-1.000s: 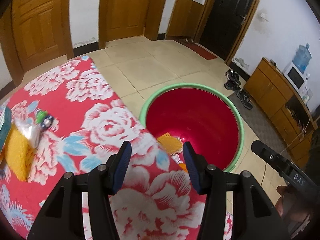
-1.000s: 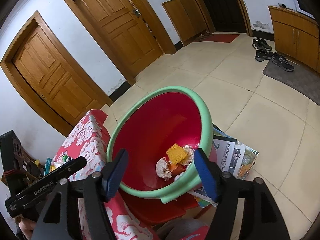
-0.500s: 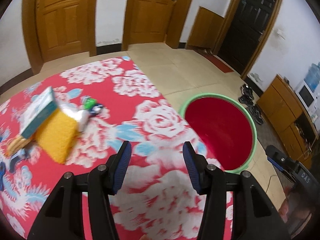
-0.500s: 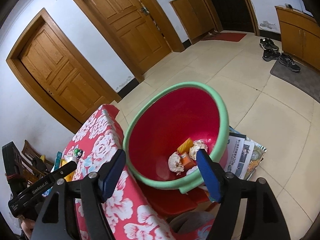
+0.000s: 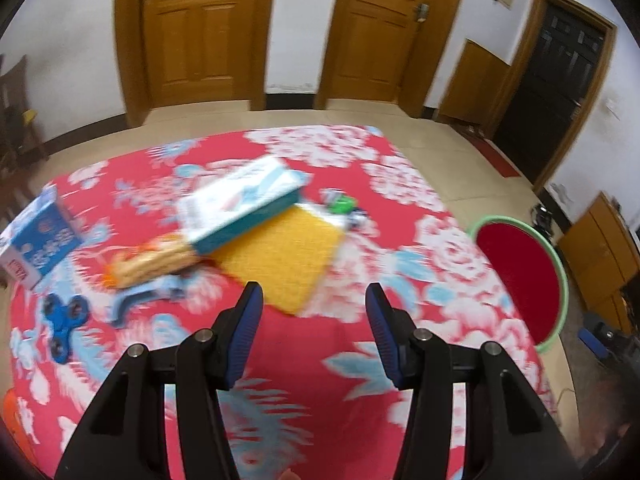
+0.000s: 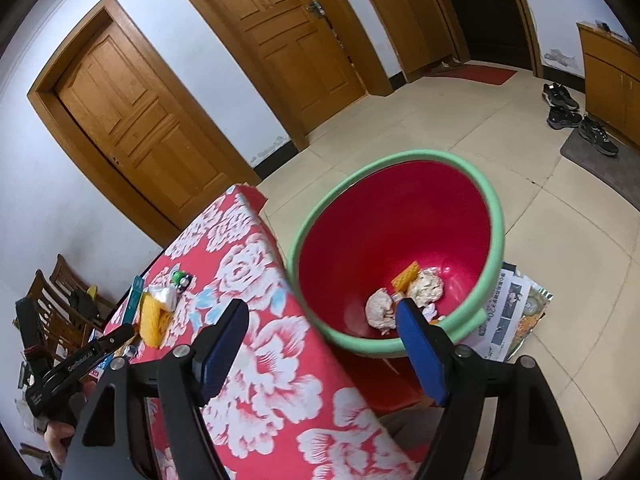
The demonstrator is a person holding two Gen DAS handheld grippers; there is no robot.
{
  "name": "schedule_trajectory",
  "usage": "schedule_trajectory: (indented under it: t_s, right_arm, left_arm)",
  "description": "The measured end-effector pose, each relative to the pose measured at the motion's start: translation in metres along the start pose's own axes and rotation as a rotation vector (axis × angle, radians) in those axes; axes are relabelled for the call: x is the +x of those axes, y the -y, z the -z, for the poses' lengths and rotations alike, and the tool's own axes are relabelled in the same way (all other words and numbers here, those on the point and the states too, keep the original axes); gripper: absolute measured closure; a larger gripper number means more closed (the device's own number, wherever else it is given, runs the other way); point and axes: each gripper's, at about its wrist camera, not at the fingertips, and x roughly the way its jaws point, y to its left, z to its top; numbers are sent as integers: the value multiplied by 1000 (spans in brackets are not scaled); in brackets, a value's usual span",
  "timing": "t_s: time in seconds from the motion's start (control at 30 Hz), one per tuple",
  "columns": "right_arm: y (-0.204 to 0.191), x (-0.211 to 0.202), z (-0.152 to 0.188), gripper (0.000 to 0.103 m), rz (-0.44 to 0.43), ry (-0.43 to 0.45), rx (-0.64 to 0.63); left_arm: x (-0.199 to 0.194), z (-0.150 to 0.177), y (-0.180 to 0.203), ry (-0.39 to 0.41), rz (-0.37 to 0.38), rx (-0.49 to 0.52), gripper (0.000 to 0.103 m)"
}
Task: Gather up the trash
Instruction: 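Move both grippers back over the items on the table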
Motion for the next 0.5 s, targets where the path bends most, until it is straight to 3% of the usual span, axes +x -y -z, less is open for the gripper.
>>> schedule_trajectory:
  t_s: [0.2,0.5]
  right_arm:
    - [-17,7,4,23,-1,-26,-27]
    - [-43,22,9,21,6,-65,-71]
  left_arm:
    - [12,1,-47,-21,-120,-45,50]
    - [21,6,-99,-39,-206,-66,49]
